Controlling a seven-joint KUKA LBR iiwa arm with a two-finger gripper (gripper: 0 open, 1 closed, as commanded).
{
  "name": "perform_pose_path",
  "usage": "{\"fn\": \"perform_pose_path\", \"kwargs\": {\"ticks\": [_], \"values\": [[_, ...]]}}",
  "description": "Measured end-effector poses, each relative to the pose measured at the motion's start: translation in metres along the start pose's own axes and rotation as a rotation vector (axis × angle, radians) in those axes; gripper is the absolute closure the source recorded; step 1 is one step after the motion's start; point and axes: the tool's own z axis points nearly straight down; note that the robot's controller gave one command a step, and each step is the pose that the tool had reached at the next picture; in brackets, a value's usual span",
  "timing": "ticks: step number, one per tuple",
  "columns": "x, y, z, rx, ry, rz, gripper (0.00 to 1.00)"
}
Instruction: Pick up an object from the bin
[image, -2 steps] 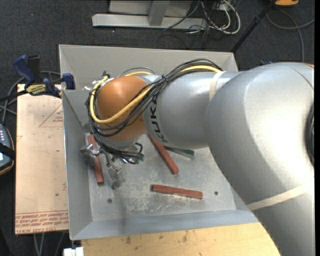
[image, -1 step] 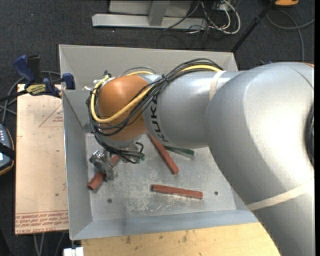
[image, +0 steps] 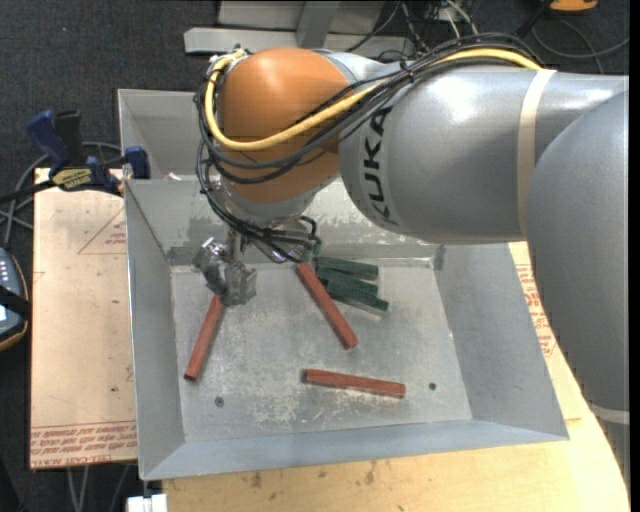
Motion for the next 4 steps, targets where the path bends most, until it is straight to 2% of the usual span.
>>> {"fn": "perform_pose_path", "kwargs": {"ticks": [1,2,3,4], "values": [[0.002,0.001,0.005,-0.004,0.008,0.000,0.00],[0.018,-0.019,0.141,-0.008,0.017,-0.044,0.00],[0.015,-0.020,0.135,-0.006,0.010,-0.044,1.00],[0.015,-0.020,0.135,-0.006,0.010,-0.044,0.00]]}}
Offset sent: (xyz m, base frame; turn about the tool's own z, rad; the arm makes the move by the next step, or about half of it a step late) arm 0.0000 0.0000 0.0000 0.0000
